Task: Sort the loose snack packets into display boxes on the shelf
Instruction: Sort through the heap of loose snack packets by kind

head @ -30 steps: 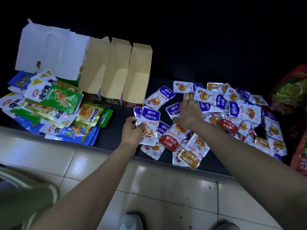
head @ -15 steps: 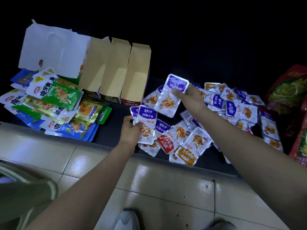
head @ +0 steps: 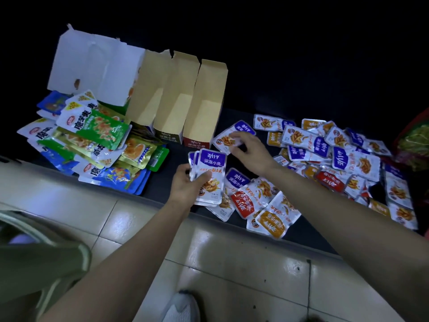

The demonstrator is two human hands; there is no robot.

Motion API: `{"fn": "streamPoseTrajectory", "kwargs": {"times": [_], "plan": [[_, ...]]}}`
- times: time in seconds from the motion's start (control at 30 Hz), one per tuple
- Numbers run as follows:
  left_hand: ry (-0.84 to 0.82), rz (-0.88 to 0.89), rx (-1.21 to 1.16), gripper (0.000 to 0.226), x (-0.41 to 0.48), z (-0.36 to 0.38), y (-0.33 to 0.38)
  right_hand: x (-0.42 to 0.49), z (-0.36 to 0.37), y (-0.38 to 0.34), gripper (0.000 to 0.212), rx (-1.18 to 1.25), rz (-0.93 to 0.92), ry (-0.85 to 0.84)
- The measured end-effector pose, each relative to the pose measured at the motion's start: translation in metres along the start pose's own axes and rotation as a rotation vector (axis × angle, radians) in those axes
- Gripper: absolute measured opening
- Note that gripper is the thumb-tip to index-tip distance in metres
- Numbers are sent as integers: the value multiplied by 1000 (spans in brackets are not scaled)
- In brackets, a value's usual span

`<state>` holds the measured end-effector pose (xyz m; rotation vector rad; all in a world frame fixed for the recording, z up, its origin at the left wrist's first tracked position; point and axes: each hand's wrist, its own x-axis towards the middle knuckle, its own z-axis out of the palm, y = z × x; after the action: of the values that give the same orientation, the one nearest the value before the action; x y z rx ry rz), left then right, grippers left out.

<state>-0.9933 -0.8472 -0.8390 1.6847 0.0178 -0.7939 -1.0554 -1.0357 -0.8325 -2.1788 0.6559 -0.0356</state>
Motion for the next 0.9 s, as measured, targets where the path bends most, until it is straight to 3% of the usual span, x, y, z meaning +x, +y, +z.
{"fn": "streamPoseTrajectory", "kwargs": {"times": [0.07,0.13,0.23,0.3,0.33,0.4,0.47,0.53,0.63,0.73,0.8,0.9], "plan": [[34,6,8,41,3,-4,-2,5,6,9,59,-298,-64,-127],[62,7,19,41,5,-7,-5,4,13,17,56,-476,-132,-136],[91,7,4,40,7,-10,-8,-3,11,19,27,-394,-196,2],[97,6,0,40,7,-10,-9,-5,8,23,21,-385,-155,104],[94,4,-1,41,7,-9,-9,-6,9,24,28,-418,-121,159],[80,5,1,42,7,-7,-6,-7,10,23,64,-435,47,186],[67,13,-4,41,5,-5,-4,-4,9,21,84,-362,203,140],[56,25,0,41,3,-5,-3,3,6,25,85,-256,242,108],[28,45,16,41,0,-7,-2,3,2,30,58,-82,205,143],[-4,81,28,44,-3,-9,-2,-2,-8,19,19,306,217,254],[-30,126,0,50,-6,-9,0,-6,-16,7,10,528,199,288],[-84,236,-68,63,-10,-11,2,-15,-15,-10,6,802,242,153]]}}
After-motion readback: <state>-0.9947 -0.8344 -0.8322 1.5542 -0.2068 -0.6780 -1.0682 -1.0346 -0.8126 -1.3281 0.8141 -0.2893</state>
